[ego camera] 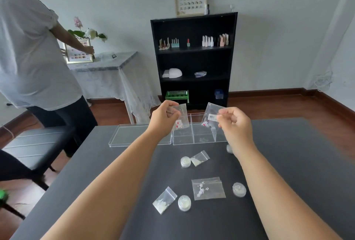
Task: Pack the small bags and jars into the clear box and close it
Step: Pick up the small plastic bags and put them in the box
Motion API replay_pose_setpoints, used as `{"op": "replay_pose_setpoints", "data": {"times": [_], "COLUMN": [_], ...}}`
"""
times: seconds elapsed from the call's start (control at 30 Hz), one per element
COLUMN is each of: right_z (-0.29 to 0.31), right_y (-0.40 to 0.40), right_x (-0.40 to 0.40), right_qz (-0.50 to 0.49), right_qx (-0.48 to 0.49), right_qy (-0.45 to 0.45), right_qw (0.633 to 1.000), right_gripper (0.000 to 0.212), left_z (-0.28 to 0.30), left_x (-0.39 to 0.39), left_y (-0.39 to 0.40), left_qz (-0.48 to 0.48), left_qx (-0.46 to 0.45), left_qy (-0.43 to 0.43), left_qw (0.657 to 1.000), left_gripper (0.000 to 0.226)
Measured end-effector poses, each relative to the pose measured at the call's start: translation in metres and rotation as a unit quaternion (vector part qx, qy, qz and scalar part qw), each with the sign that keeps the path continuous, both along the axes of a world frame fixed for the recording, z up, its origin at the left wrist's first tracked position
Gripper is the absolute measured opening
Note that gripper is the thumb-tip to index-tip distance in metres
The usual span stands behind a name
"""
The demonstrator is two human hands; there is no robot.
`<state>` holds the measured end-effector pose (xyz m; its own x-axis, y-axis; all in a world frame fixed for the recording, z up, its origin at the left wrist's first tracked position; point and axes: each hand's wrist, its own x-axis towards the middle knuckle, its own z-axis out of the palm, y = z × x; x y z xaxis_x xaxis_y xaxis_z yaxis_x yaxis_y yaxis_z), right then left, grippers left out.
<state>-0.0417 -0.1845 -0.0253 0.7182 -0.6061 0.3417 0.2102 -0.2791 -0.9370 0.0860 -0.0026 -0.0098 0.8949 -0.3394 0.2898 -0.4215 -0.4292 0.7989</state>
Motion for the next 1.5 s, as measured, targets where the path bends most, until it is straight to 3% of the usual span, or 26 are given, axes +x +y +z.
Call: {"op": "replay_pose_setpoints", "data": {"times": [0.13,0.23,0.33,0.57,0.7,0.8,0.87,0.97,1.07,1.13,1.17,1.23,1.3,1.4,1.5], "right_z": [-0.012,-0.015,-0.017,-0.023,-0.023,-0.022,-0.022,-0.021,-0.02,-0.018,-0.016,-0.013,-0.01,-0.001,0.013], "right_y": [-0.003,-0.006,-0.011,-0.012,-0.011,-0.011,-0.01,-0.008,-0.007,-0.008,-0.007,-0.005,-0.002,0.006,0.016], "right_x": [0.0,-0.001,-0.004,-0.006,-0.006,-0.006,-0.006,-0.006,-0.007,-0.009,-0.009,-0.007,-0.001,0.016,0.044], "right_qz": [-0.008,0.0,-0.003,-0.001,0.0,-0.002,0.0,0.004,0.006,0.006,0.006,0.007,0.012,0.037,0.073], "right_qx": [0.042,0.022,0.009,-0.013,-0.038,-0.04,-0.046,-0.052,-0.056,-0.046,-0.034,0.001,0.024,-0.021,-0.106], "right_qy": [-0.025,-0.031,-0.035,-0.013,-0.009,-0.012,-0.011,-0.01,-0.01,-0.015,-0.019,-0.026,-0.031,-0.022,0.011], "right_qw": [0.999,0.999,0.999,1.0,0.999,0.999,0.999,0.999,0.998,0.999,0.999,1.0,0.999,0.999,0.992], "right_gripper": [0.014,0.011,0.01,0.015,0.014,0.014,0.015,0.015,0.017,0.019,0.02,0.027,0.034,0.036,0.032], "left_z": [-0.002,-0.009,-0.018,-0.015,-0.004,0.003,0.006,0.004,-0.002,-0.006,-0.008,-0.01,-0.012,-0.029,-0.047], "left_x": [0.003,0.005,0.009,0.014,0.011,0.007,0.004,0.001,0.0,-0.001,-0.002,-0.007,-0.018,-0.043,-0.058], "left_y": [-0.008,-0.01,-0.012,-0.015,-0.016,-0.017,-0.018,-0.021,-0.02,-0.017,-0.014,-0.004,0.009,0.03,0.046], "left_qz": [-0.005,-0.024,-0.008,0.014,0.025,0.033,0.031,0.016,-0.006,-0.02,-0.026,-0.009,0.045,0.103,0.104], "left_qx": [0.001,0.018,0.117,0.317,0.35,0.373,0.43,0.508,0.531,0.515,0.479,0.352,0.214,0.096,0.111], "left_qy": [0.001,0.015,-0.001,-0.038,-0.137,-0.182,-0.169,-0.144,-0.117,-0.115,-0.109,-0.102,-0.128,-0.145,-0.12], "left_qw": [1.0,0.999,0.993,0.948,0.926,0.909,0.887,0.849,0.839,0.849,0.871,0.93,0.967,0.979,0.981], "left_gripper": [0.012,0.012,0.019,0.022,0.047,0.027,0.021,0.041,0.048,0.05,0.051,0.048,0.038,0.028,0.029]}}
